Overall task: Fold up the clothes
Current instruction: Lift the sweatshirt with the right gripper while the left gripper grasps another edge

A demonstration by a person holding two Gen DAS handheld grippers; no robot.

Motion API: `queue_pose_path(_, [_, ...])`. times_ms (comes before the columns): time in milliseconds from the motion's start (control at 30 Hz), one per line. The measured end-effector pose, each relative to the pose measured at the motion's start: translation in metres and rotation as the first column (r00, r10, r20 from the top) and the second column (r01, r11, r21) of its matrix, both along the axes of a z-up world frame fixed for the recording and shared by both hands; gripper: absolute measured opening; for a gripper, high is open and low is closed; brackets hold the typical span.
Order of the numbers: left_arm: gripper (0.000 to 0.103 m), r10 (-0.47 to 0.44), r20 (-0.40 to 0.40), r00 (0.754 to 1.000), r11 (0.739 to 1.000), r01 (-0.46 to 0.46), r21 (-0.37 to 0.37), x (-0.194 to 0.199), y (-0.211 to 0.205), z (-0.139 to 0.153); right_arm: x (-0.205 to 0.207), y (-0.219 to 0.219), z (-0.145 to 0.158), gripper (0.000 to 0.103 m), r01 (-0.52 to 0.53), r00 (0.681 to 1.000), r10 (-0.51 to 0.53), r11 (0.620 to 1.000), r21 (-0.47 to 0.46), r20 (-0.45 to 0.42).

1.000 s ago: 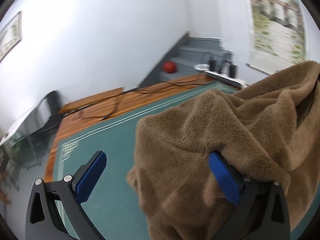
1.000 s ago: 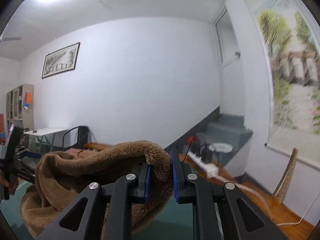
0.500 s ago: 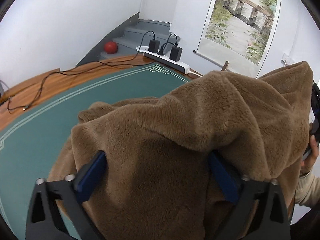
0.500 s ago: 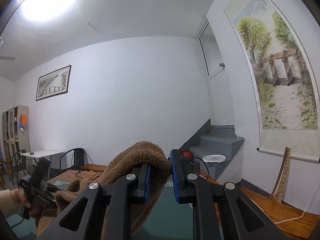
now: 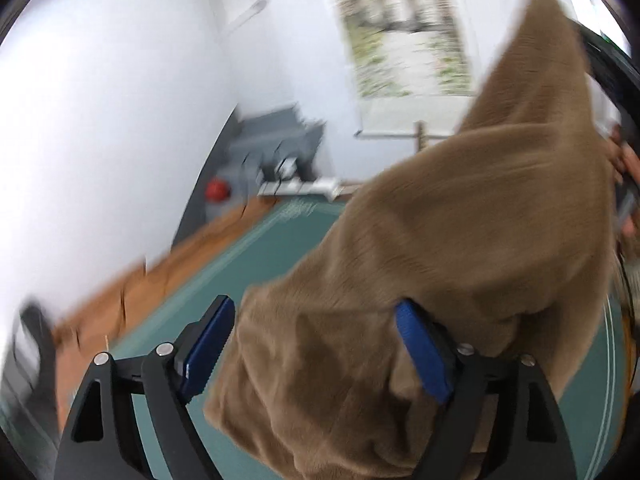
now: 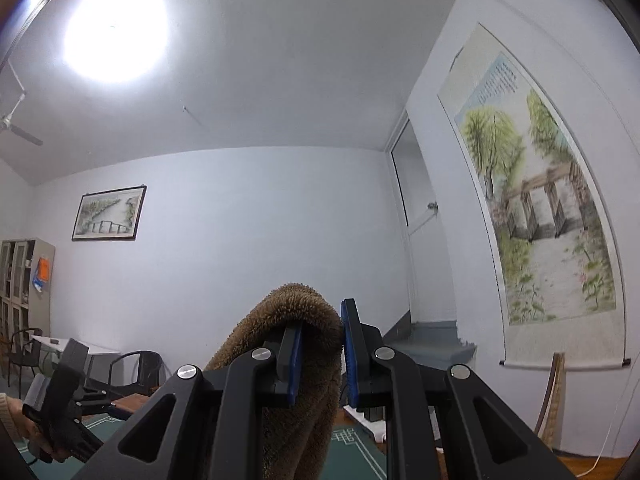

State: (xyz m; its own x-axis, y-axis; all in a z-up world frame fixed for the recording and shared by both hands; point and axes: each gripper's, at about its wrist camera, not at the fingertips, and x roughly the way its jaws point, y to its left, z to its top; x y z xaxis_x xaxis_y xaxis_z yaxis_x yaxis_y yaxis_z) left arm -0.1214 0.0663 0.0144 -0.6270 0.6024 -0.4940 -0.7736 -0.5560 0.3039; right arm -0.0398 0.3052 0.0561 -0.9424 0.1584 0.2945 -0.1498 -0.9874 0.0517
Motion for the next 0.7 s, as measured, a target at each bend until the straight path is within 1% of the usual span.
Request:
queue_pose_path(67, [0.099,-0.091,-0.077,0.993,0.994,0.086,-0.061,0.013,0.017,-0.002,0.004,-0.003,0.003,0.018,-0.003,1.0,0.003,1.0,0.008,-0.008])
queue_pose_path(133, [0.099,-0.158,-0.15,0.976,0.981,0.137,-0.14,0.022,0.035,-0.008,0.008,-0.005,0.006,0.018,-0.006,1.0,0.006,1.0,0.016,-0.015])
queue_pose_path(167, [0.099,-0.196,-0.164,0.967,0.971,0.168,-0.17,0.025,0.043,-0.012,0.01,-0.007,0.008,0.018,-0.007,1.0,0.008,1.0,0.02,-0.019])
queue_pose_path(200, [0.099,-0.236,-0.162,0.958,0.96,0.204,-0.189,0.025,0.05,-0.015,0.013,-0.008,0.01,0.018,-0.009,1.0,0.009,1.0,0.023,-0.023])
queue_pose_path(267, [0.099,-0.308,-0.119,0.944,0.937,0.279,-0.212,0.02,0.062,-0.018,0.017,-0.011,0.013,0.018,-0.012,0.999,0.013,0.999,0.031,-0.03])
queue_pose_path(300, [0.099,-0.331,-0.077,0.94,0.926,0.309,-0.217,0.015,0.067,-0.02,0.019,-0.012,0.014,0.018,-0.013,0.999,0.014,0.999,0.035,-0.034])
queue_pose_path(367, [0.099,-0.35,0.019,0.937,0.912,0.345,-0.224,0.002,0.078,-0.025,0.018,-0.007,0.013,0.019,-0.009,1.0,0.009,1.0,0.021,-0.028])
queue_pose_path(400, [0.094,-0.345,0.071,0.936,0.909,0.352,-0.222,-0.005,0.082,-0.028,0.017,-0.004,0.012,0.019,-0.006,1.0,0.007,1.0,0.015,-0.024])
queue_pose_path(433, [0.076,-0.33,0.127,0.935,0.911,0.351,-0.218,-0.012,0.086,-0.032,0.017,-0.002,0.012,0.019,-0.004,1.0,0.004,1.0,0.008,-0.021])
queue_pose_path(467, [0.063,-0.304,0.183,0.935,0.915,0.34,-0.217,-0.018,0.089,-0.037,0.016,0.001,0.011,0.019,-0.002,1.0,0.002,1.0,0.001,-0.018])
queue_pose_path(500, [0.053,-0.276,0.217,0.936,0.921,0.322,-0.217,-0.023,0.09,-0.04,0.016,0.004,0.011,0.019,0.0,1.0,0.0,1.0,-0.005,-0.015])
queue_pose_path(533, [0.05,-0.252,0.215,0.943,0.931,0.297,-0.212,-0.023,0.088,-0.041,0.015,0.006,0.01,0.019,0.002,1.0,-0.003,1.0,-0.012,-0.012])
queue_pose_path(600, [0.043,-0.209,0.194,0.958,0.954,0.244,-0.175,-0.019,0.078,-0.035,0.014,0.011,0.009,0.019,0.007,1.0,-0.007,1.0,-0.025,-0.005])
queue_pose_path(667, [0.039,-0.155,0.166,0.974,0.978,0.175,-0.111,-0.008,0.061,-0.019,0.014,0.016,0.008,0.019,0.012,1.0,-0.012,0.999,-0.038,0.001])
queue_pose_path(700, [0.035,-0.122,0.142,0.982,0.989,0.133,-0.07,-0.003,0.052,-0.008,0.016,0.019,0.01,0.019,0.017,1.0,-0.017,0.999,-0.044,0.0])
